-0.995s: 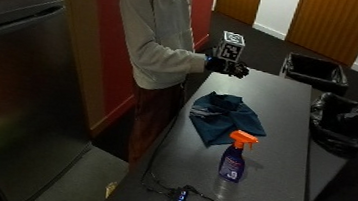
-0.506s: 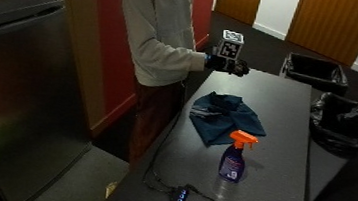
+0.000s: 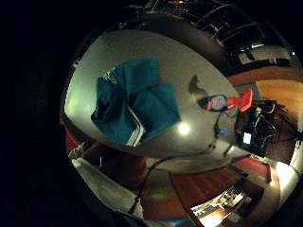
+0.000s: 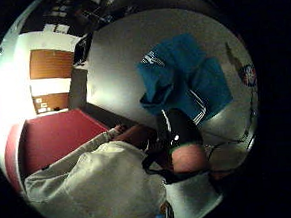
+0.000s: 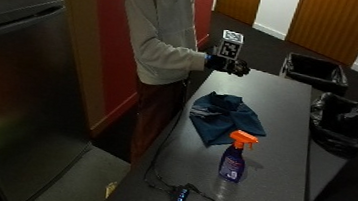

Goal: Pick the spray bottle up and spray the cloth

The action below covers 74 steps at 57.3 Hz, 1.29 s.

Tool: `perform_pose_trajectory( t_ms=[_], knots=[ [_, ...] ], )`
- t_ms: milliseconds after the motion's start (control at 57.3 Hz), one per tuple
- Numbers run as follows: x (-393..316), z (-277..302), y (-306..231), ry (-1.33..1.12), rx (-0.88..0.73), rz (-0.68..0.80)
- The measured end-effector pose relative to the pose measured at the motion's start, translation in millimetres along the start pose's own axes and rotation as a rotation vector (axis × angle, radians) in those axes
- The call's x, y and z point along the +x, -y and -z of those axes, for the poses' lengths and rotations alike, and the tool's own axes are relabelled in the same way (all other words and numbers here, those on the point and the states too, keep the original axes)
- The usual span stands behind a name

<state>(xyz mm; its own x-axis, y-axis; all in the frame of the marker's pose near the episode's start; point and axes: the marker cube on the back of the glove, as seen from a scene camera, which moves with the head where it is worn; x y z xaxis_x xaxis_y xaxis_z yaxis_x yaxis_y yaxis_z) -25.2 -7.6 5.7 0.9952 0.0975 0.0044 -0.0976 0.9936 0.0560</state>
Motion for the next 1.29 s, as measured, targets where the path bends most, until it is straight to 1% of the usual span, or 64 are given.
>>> perform_pose_trajectory(
  t_ms=[122, 209, 297, 384, 436, 593, 698, 820, 960, 1292],
  knots=[
    [11.1, 4.9, -5.8, 0.000, 0.003, 0.003],
    [9.1, 3.2, -8.3, 0.009, 0.043, -0.034],
    [23.6, -1.3, -13.3, -0.196, 0.073, -0.071],
    [7.6, -2.4, -18.2, -0.003, 0.115, -0.077],
    [14.9, 4.0, -22.9, 0.044, 0.150, -0.093],
    [26.0, 4.4, -37.1, 0.046, 0.266, -0.202],
    [37.8, 7.0, -48.7, 0.054, 0.316, -0.268],
    [38.1, 3.5, -59.5, 0.063, 0.377, -0.326],
    [54.0, 4.0, -69.8, 0.059, 0.426, -0.389],
    [83.9, 0.0, -85.1, 0.132, 0.574, -0.543]
  ],
)
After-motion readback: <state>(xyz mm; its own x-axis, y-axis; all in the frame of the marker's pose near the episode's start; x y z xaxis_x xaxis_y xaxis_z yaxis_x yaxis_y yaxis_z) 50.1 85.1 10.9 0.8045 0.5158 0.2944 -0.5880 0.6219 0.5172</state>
